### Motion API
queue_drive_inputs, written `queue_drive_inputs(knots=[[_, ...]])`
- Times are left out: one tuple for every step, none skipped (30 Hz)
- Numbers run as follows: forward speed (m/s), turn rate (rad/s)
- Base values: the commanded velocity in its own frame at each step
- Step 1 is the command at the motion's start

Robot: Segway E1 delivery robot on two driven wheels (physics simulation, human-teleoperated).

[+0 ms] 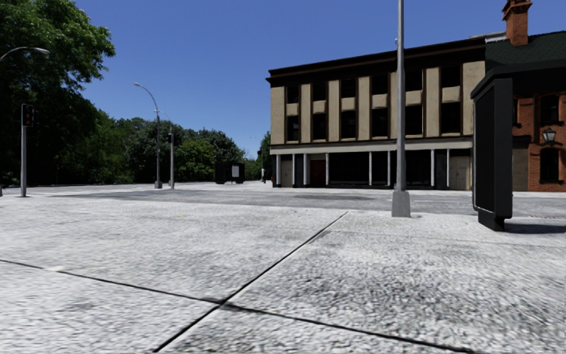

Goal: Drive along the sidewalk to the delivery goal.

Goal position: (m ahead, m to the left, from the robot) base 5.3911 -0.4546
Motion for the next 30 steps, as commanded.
queue_drive_inputs(knots=[[2.0, 0.0], [2.0, 0.0], [2.0, 0.0], [2.0, 0.0], [2.0, 0.0], [2.0, 0.0], [2.0, 0.0], [2.0, 0.0], [2.0, 0.0], [2.0, 0.0], [2.0, 0.0], [2.0, 0.0], [2.0, 0.0], [2.0, 0.0], [2.0, 0.0], [2.0, 0.0], [2.0, 0.0], [2.0, 0.0], [2.0, 0.0], [2.0, 0.0], [2.0, 0.0], [2.0, 0.0], [2.0, 0.0], [2.0, 0.0], [2.0, 0.0], [2.0, 0.0], [2.0, 0.0], [2.0, 0.0], [2.0, 0.0], [2.0, 0.0]])
